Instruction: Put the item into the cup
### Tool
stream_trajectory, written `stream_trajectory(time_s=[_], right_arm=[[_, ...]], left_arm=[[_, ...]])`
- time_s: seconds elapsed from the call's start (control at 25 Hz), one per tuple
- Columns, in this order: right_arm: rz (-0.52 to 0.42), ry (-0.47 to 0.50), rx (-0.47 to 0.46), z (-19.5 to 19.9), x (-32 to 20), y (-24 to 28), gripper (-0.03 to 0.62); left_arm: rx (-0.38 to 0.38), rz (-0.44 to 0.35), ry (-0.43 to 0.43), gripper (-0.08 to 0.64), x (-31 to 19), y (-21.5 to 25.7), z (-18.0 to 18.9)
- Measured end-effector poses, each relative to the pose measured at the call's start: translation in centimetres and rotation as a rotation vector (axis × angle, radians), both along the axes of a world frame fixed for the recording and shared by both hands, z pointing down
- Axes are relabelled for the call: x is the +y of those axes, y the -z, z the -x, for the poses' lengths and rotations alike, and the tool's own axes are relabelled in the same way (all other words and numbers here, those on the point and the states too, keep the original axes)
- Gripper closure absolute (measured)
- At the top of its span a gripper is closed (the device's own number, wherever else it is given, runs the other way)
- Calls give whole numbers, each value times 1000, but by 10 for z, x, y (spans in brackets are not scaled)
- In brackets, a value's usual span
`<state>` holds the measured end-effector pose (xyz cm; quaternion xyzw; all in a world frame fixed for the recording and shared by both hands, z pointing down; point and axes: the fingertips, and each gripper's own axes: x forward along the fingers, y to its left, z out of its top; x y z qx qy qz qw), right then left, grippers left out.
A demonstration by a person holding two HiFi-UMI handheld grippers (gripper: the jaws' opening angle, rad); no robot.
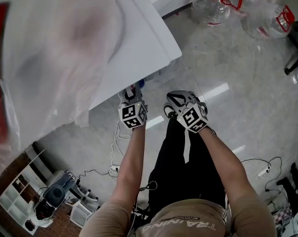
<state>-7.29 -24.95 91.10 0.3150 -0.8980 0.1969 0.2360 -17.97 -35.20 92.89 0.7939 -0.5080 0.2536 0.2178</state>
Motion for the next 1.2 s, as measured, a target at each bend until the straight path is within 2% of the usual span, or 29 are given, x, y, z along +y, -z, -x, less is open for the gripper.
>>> stream_trajectory(time_s=[0.24,0.4,0.72,0.88,1.0,1.2], right_arm=[[6,-12,11,0,5,-1,581],[-1,5,4,8,8,5,581],[-14,17,-4,9,17,46,581],[-58,-6,4,-4,10,86,581],[-77,-18,4,-13,10,125,581],[-85,-9,-28,-16,27,189,581]], left_arm=[[21,-17,-17,551,5,9,-4],[26,-10,9,551,9,12,3],[23,90,-9,552,62,29,8],[33,83,-47,552,86,59,2],[68,60,-95,552,100,94,-7],[77,-13,-135,552,108,167,-17]])
